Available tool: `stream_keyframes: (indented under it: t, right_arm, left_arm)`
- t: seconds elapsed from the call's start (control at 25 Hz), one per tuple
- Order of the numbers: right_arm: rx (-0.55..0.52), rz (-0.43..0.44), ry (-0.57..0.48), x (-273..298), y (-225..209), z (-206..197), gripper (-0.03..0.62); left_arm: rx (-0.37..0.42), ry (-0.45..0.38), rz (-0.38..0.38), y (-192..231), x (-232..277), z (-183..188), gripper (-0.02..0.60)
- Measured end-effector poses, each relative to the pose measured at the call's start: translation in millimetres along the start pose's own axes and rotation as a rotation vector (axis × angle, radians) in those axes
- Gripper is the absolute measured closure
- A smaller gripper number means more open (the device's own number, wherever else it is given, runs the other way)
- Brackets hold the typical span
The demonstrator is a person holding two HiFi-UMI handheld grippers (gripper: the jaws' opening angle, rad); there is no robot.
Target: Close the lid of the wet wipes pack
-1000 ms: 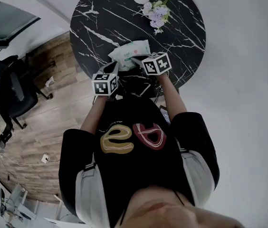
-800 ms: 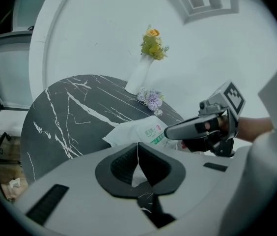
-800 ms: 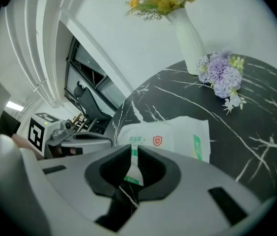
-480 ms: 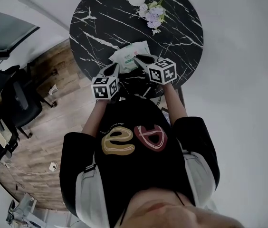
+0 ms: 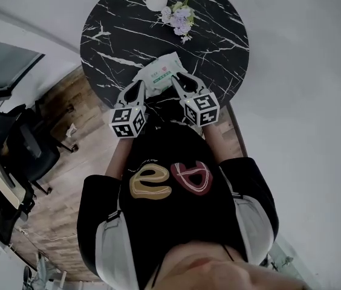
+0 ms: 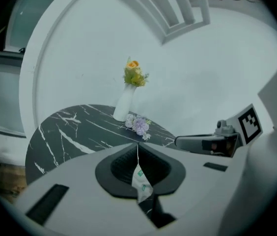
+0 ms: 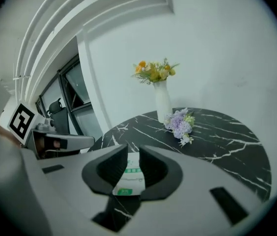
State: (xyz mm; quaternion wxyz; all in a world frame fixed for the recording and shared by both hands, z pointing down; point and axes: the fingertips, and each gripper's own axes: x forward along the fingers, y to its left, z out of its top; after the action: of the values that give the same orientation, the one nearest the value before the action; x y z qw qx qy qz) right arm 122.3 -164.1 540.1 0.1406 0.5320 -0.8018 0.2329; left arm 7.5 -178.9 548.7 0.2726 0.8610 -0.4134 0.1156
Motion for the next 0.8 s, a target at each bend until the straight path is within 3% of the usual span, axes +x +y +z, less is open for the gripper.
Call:
stream_keyframes:
  t: [0.24,0.48,0.8]
  right_arm:
    - [-0.006,-0.093,-0.099,-20,-1,5,0.514]
    - [-0.027,-0.167,-0.18,-35,1,11,0.514]
    - [-0.042,-0.177,-0.236,-44,16,20,0.532]
  left_arm:
    - [0.115,-0.132,-0.058,-24,-16,28,0.563]
    - [0.154,-0.166,-0.091,-32,-24,36,0.563]
    - [0.157,-0.239,-0.203,-52,-35,48,0.563]
